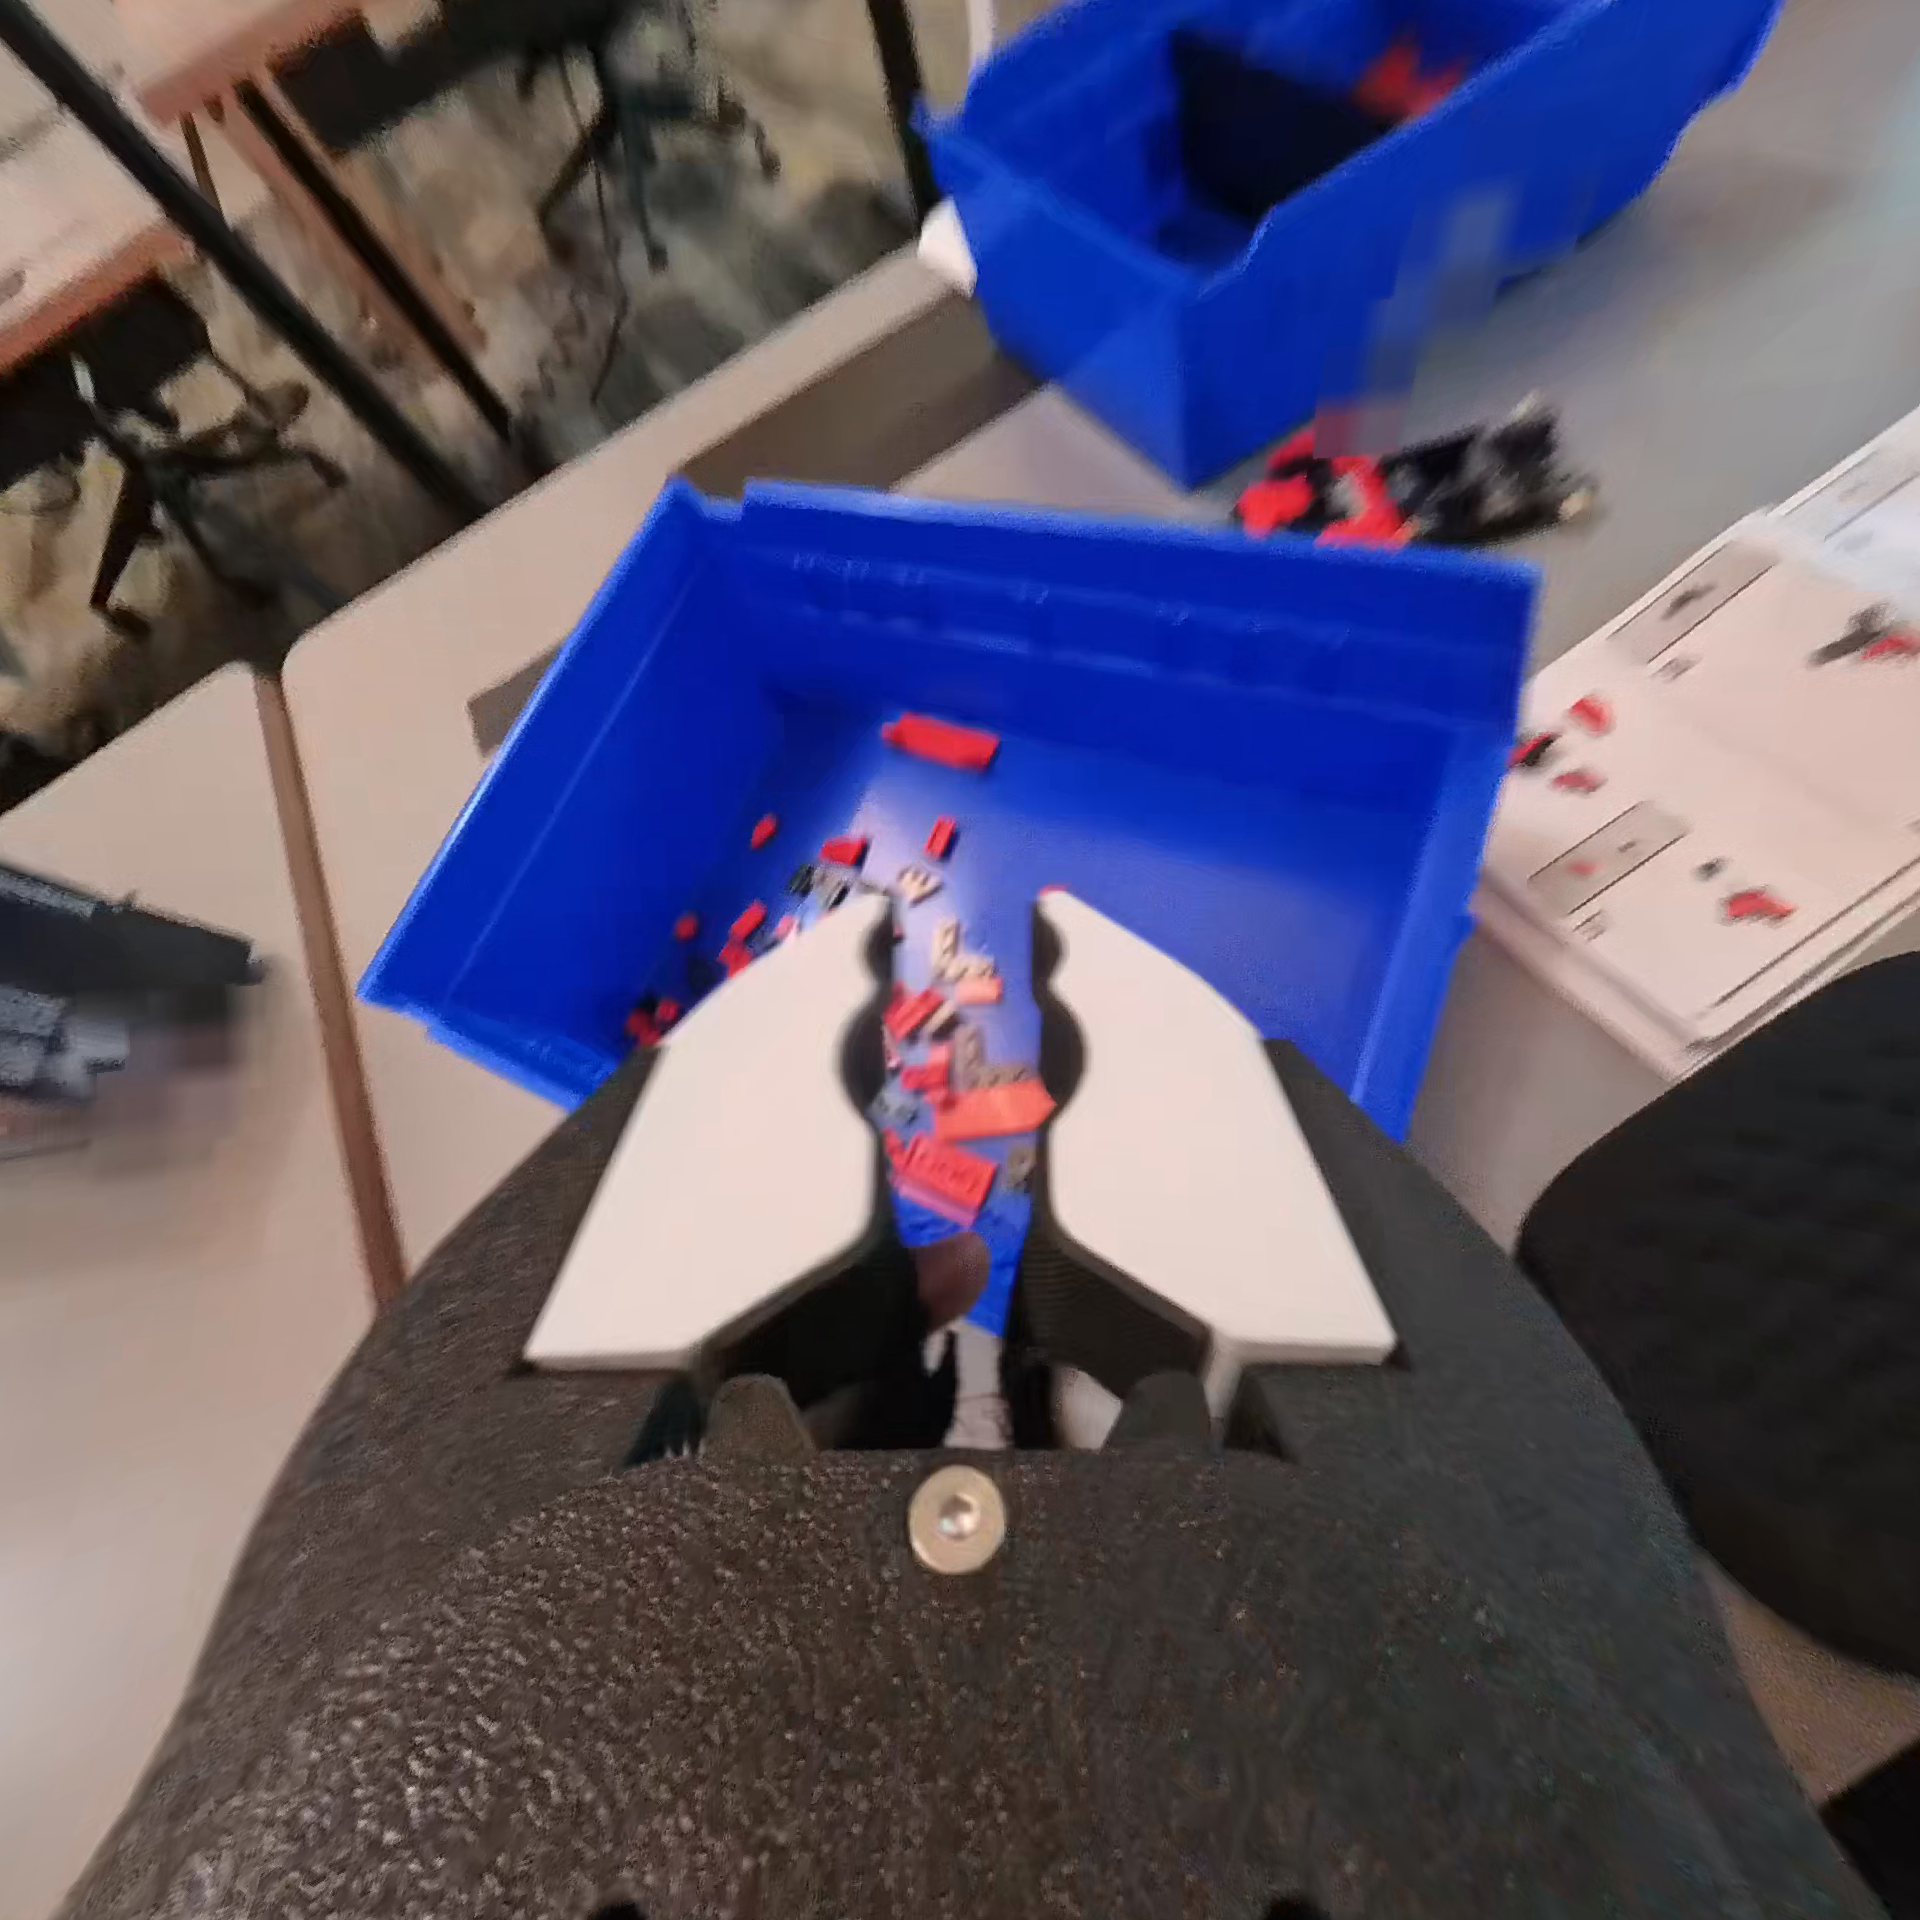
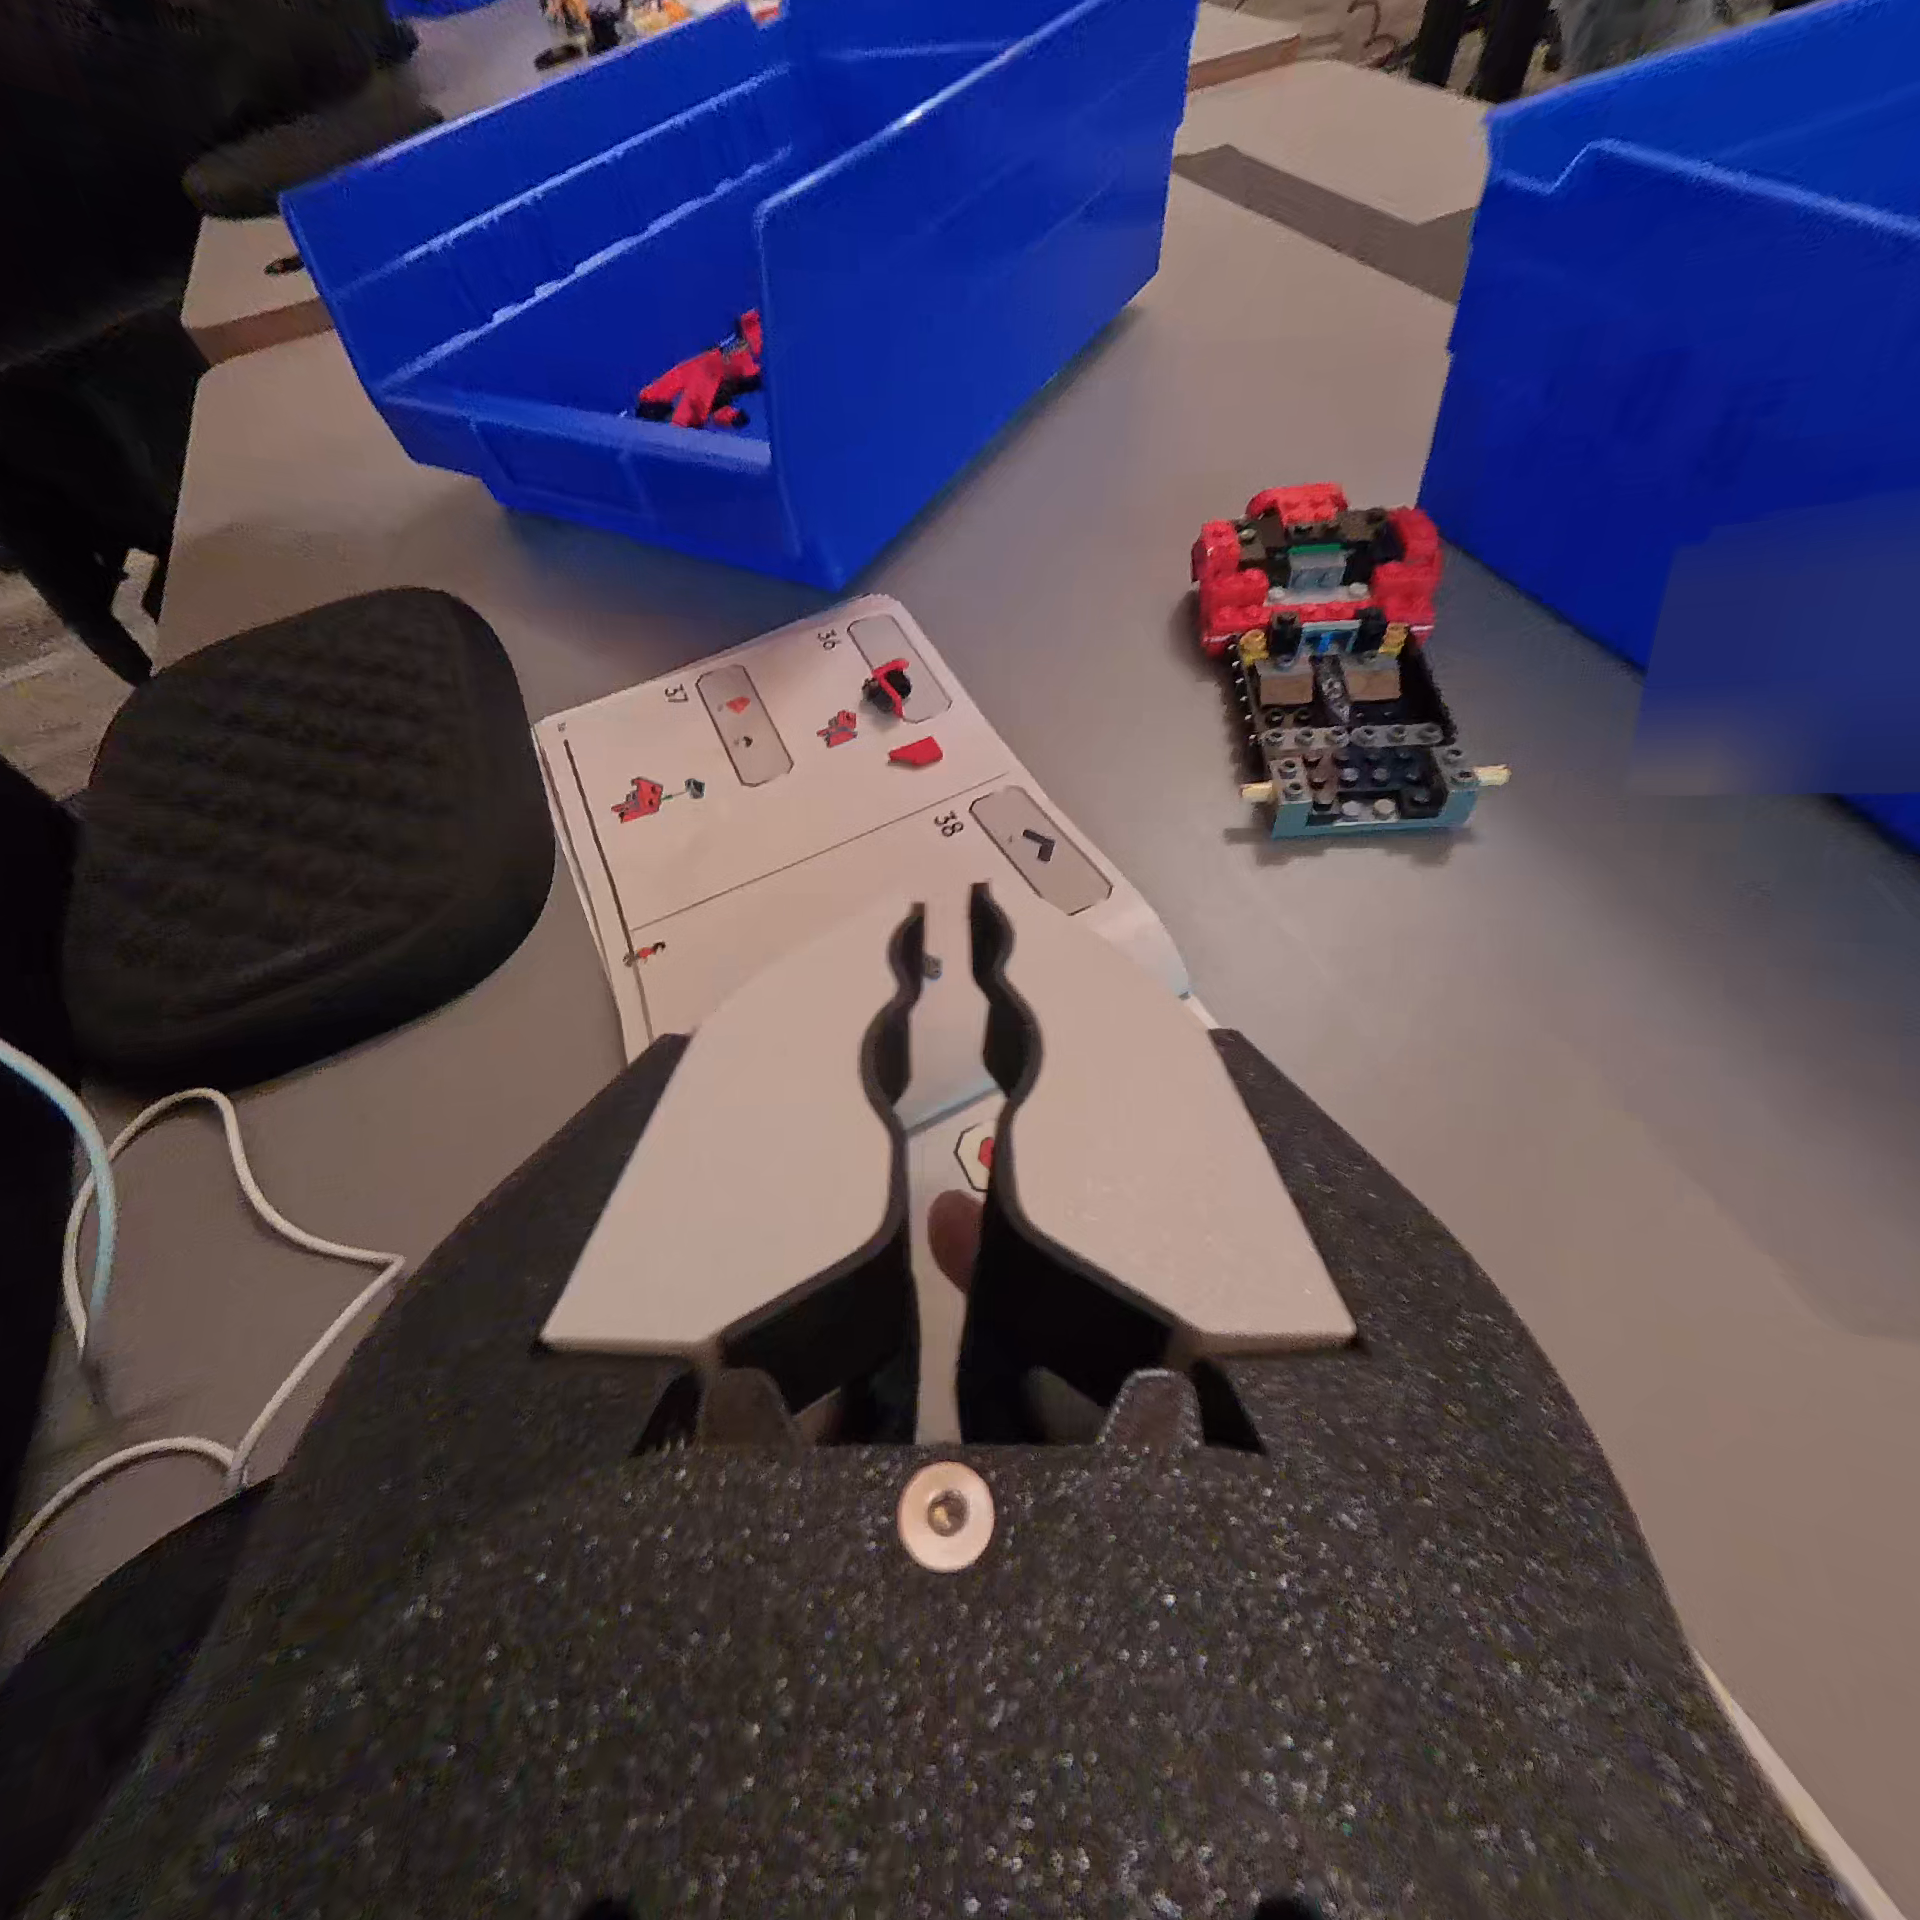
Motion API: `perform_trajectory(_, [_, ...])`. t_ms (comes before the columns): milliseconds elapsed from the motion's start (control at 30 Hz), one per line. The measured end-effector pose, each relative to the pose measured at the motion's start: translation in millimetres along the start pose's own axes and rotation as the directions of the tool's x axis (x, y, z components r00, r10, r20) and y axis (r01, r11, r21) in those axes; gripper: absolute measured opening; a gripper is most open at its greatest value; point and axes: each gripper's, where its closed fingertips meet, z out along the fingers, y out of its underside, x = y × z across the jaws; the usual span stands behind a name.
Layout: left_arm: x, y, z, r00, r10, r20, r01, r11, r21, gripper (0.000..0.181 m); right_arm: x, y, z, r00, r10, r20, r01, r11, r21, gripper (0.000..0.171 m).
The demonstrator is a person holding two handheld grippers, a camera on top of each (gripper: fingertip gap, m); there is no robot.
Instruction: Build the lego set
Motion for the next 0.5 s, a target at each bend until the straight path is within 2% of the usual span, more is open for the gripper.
perform_trajectory(33, [-9, 7, 5, 1.0, 0.01, 0.017, -0.008, 0.997, -0.075, 0.037, -2, 4, 2, 1.0, 0.0, 0.013, 0.0, 1.0, -0.024, 0.015])
perform_trajectory(67, [-18, 12, 10, 0.999, 0.02, 0.04, -0.014, 0.991, -0.134, 0.044, -5, 9, 4, 1.0, -0.004, 0.031, 0.006, 0.998, -0.062, 0.014])
perform_trajectory(100, [-25, 15, 14, 0.997, 0.042, 0.057, -0.032, 0.986, -0.165, 0.042, -8, 13, 5, 0.999, -0.02, 0.049, 0.025, 0.996, -0.088, 0.002])
perform_trajectory(133, [-30, 15, 19, 0.995, 0.078, 0.061, -0.066, 0.983, -0.172, 0.028, -10, 13, 6, 0.997, -0.041, 0.061, 0.046, 0.995, -0.084, 0.0])
perform_trajectory(167, [-31, 16, 24, 0.992, 0.122, 0.046, -0.112, 0.978, -0.175, 0.001, -11, 11, 6, 0.996, -0.053, 0.066, 0.057, 0.996, -0.069, 0.0])
perform_trajectory(300, [-28, 37, 43, 0.971, 0.233, -0.048, -0.237, 0.922, -0.306, 0.0, -11, 5, 6, 0.996, 0.005, 0.09, -0.003, 1.0, -0.016, 0.003])
perform_trajectory(333, [-26, 42, 46, 0.965, 0.252, -0.073, -0.261, 0.906, -0.333, 0.005, -9, 4, 6, 0.996, 0.017, 0.084, -0.017, 1.0, -0.009, 0.005])
perform_trajectory(400, [-28, 50, 55, 0.96, 0.259, -0.105, -0.28, 0.88, -0.384, 0.045, -6, 7, 7, 0.997, 0.013, 0.072, -0.012, 1.0, -0.017, 0.008])
perform_trajectory(433, [-25, 54, 60, 0.956, 0.259, -0.137, -0.293, 0.87, -0.396, 0.055, -4, 9, 8, 0.998, 0.002, 0.058, -0.001, 1.0, -0.03, 0.008])
perform_trajectory(500, [-8, 55, 72, 0.928, 0.271, -0.256, -0.35, 0.867, -0.353, 0.054, 0, 14, 9, 0.999, -0.016, 0.033, 0.018, 0.998, -0.055, 0.008])
